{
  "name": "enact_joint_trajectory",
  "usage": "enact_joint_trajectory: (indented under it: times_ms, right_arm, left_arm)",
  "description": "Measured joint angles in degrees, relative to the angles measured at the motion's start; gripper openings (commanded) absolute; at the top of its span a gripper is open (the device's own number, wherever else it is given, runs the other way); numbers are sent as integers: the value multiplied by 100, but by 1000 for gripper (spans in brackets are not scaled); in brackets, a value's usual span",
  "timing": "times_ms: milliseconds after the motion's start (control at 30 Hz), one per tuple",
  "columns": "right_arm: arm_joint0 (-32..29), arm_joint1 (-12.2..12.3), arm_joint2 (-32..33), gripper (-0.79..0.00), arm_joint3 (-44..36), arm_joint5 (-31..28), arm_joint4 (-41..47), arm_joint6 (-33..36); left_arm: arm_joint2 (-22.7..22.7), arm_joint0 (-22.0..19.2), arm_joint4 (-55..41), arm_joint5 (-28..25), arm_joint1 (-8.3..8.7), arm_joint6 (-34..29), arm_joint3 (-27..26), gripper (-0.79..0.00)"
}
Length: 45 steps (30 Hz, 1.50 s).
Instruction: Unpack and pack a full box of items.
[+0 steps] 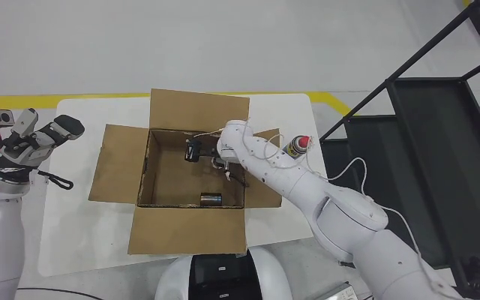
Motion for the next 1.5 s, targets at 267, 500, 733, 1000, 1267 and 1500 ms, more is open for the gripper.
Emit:
enact_joint_trajectory:
  times_ms: [267,500,733,1000,1267,1500]
  right_arm:
    - [-904,586,988,-785,-2053,-41,56,24]
    - [-1631,858,1502,-785,-2932,-684,137,-783]
    - [-1616,855,1494,-785,-2920,-649,137,-688]
    - [-1616,855,1494,-785,-2920,-650,137,-688]
    - [-1635,858,1512,-785,-2921,-626,146,-715]
    - [-2273,1207,2605,-785,-3950,-1314,615,-1171]
  left_arm:
    - [0,0,0,0,0,0,0,0]
    - [0,0,0,0,0,0,0,0]
    - [0,0,0,0,0,0,0,0]
    - [0,0,0,0,0,0,0,0]
    - [0,0,0,0,0,0,0,0]
    - [0,0,0,0,0,0,0,0]
